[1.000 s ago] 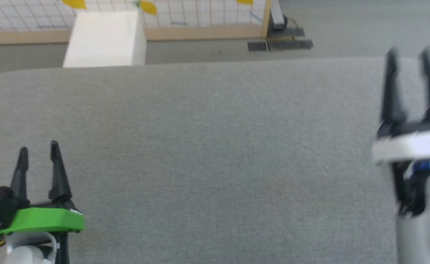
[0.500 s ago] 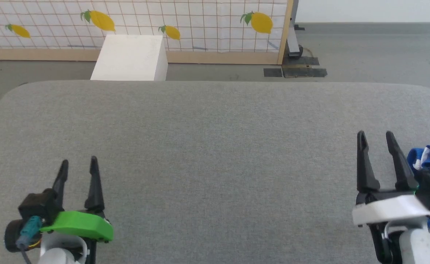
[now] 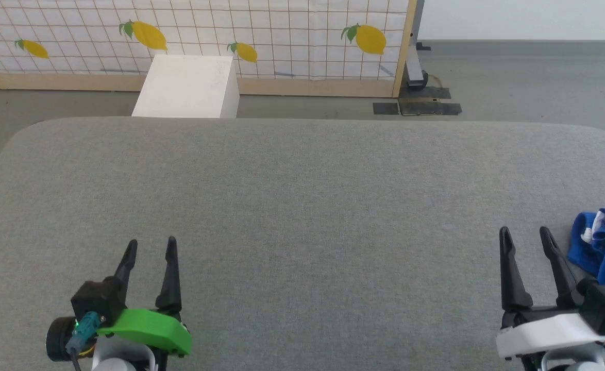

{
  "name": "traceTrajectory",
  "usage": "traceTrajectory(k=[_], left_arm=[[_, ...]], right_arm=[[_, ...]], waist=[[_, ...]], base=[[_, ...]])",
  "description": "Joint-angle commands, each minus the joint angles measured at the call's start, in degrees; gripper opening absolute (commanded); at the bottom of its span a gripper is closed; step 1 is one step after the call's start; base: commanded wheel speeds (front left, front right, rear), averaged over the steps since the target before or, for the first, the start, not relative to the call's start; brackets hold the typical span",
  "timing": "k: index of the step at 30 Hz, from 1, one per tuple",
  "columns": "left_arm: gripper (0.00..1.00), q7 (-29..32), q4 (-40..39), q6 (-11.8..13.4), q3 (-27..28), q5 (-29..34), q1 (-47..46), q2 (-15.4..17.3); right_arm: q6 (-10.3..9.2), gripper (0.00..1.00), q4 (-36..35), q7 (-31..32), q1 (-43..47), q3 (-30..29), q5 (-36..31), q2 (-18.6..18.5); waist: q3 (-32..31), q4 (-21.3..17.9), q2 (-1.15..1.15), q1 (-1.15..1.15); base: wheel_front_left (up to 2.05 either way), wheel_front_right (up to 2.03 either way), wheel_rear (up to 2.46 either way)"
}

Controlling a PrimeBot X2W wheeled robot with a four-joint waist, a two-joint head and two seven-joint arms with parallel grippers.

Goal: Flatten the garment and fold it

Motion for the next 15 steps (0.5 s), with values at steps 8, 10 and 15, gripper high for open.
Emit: traceTrajectory(k=[8, 10, 15], left_arm=[[1.0, -0.5, 1.5, -0.5, -0.5, 0.7, 0.9, -0.6], [1.0, -0.6, 1.6, -0.6, -0.6, 0.7, 0.8, -0.6], [0.0, 0.1, 1.6, -0.4, -0.5, 0.3, 0.3, -0.5]], right_arm=[[-0.09, 1.0, 0.1, -0.3, 1.9, -0.4, 0.9, 0.0], [-0.09, 1.0, 0.1, -0.3, 1.9, -0.3, 1.0, 0.0], [0.0, 0.0, 0.1, 0.1, 1.5, -0.4, 0.6, 0.0]], waist=[[-0.2, -0.2, 0.0, 0.0], [-0.3, -0.2, 0.0, 0.0], [-0.3, -0.3, 0.0, 0.0]], base=[[0.0, 0.0, 0.0], [0.0, 0.0, 0.0], [0.0, 0.0, 0.0]])
